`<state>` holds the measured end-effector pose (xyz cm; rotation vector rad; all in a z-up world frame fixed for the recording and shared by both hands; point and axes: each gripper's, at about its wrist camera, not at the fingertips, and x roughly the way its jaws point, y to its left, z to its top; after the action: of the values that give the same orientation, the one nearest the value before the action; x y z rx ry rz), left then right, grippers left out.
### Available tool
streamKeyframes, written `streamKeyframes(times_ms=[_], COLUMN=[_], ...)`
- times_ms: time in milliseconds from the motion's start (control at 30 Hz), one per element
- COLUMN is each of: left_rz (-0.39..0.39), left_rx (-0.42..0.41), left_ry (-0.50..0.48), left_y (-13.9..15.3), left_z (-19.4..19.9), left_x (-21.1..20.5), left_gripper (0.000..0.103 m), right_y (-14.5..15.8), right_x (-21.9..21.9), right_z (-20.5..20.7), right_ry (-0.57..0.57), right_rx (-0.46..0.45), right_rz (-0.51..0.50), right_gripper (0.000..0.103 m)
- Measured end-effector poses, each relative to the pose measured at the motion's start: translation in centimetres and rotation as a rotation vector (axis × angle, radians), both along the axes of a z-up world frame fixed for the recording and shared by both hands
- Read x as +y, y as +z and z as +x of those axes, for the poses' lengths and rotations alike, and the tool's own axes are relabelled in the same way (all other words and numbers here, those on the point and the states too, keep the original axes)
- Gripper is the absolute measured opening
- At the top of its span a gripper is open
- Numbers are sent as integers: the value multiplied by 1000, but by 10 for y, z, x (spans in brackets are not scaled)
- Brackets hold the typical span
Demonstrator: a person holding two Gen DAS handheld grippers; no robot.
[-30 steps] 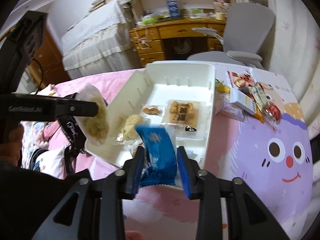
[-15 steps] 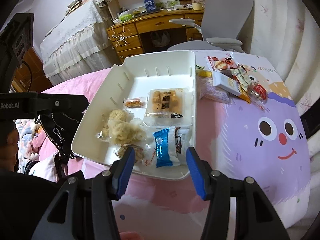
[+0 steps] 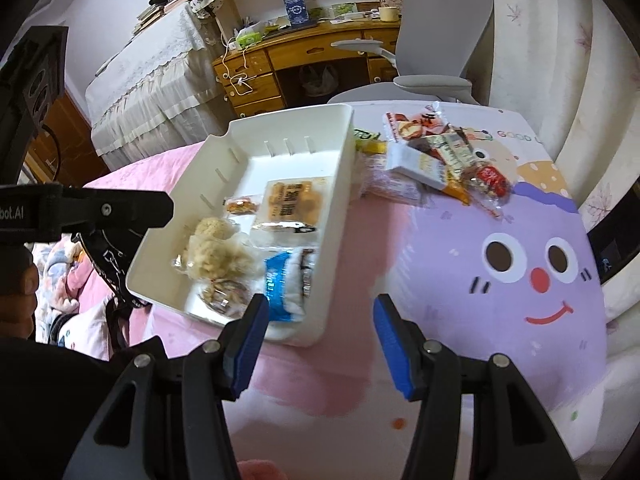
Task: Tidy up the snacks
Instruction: 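Withdraw both tools from the tray toward the remaining snacks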
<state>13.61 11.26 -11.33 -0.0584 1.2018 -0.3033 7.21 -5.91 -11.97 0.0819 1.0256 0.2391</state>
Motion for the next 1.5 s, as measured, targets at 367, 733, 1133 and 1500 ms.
streamKeyframes(times_ms=[367,733,1133,1500], left_rz=[-16,-33,20,82], left_rx=[-28,-33,9,85], left_ry=[114,223,263,245], left_y=[4,-1,-3,-18], left_z=[-8,3,55,110], left_x=[-84,-144,-188,-224], left_gripper=[90,90,90,90], right_y=[4,2,2,-7], right_x=[-85,-154,-190,-194], right_z=[5,15,53,91], right_ry=[103,183,206,245], right_rx=[12,7,-78,-180], right_rz=[-16,-64,-108,-141], right_gripper=[56,56,67,69])
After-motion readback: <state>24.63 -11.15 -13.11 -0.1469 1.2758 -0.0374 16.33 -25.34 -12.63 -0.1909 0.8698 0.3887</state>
